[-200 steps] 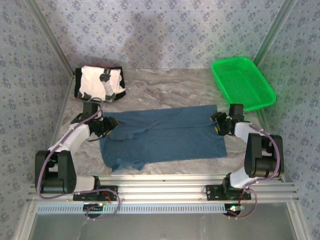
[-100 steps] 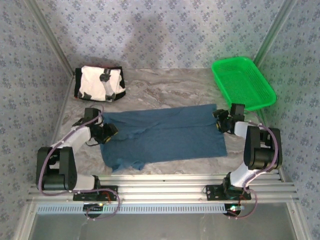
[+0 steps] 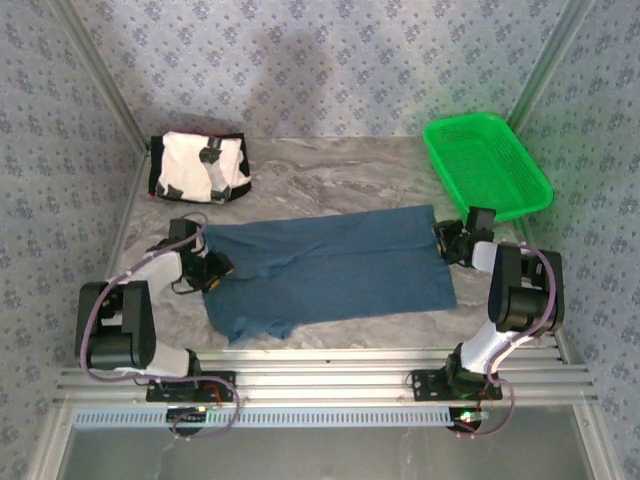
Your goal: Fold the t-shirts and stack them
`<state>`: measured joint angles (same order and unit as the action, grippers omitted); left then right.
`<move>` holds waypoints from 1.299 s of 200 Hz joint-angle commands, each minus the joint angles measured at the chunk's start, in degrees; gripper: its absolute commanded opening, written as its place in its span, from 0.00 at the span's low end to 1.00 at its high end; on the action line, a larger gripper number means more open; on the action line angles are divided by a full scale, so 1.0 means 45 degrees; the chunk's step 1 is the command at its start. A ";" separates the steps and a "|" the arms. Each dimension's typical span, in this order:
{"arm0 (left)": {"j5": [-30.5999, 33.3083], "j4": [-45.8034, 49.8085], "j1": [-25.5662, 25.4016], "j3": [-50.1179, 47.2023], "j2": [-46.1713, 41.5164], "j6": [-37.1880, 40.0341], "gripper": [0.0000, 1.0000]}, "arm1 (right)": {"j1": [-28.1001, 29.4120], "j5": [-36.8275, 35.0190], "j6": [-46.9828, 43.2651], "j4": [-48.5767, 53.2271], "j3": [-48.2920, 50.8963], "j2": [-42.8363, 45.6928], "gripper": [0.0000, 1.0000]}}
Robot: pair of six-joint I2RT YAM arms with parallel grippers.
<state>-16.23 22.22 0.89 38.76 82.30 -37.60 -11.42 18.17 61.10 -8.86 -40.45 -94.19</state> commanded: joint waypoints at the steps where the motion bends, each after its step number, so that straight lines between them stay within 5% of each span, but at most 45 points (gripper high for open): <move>1: 0.0392 0.0138 0.0152 -0.0152 0.0304 0.0406 0.49 | -0.0336 -0.0671 -0.0576 0.1668 -0.0177 0.0583 0.49; 67: 0.0113 0.2000 -0.0965 0.1504 -0.1485 0.0615 0.51 | 0.1283 0.0867 -0.3695 0.3960 -0.1250 0.2653 0.60; 110: 0.1044 0.3538 -0.1759 0.2171 -0.1964 0.0819 0.52 | 0.4838 0.2719 -0.6515 0.5440 -0.2281 0.2668 0.71; 177: 0.0414 0.2795 -0.1269 0.1500 -0.0946 0.0194 0.51 | 1.0811 0.3992 -0.4092 0.4467 -0.6050 -0.2354 0.64; 260: -0.0468 0.1878 -0.0295 0.0745 -0.0557 0.0035 0.50 | 1.2974 0.3042 -0.2407 0.5537 -0.9435 -0.5993 0.51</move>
<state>-15.75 33.76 -0.97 43.00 79.72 -36.49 45.87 34.35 47.03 12.29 -80.93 -118.96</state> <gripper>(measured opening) 0.499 0.517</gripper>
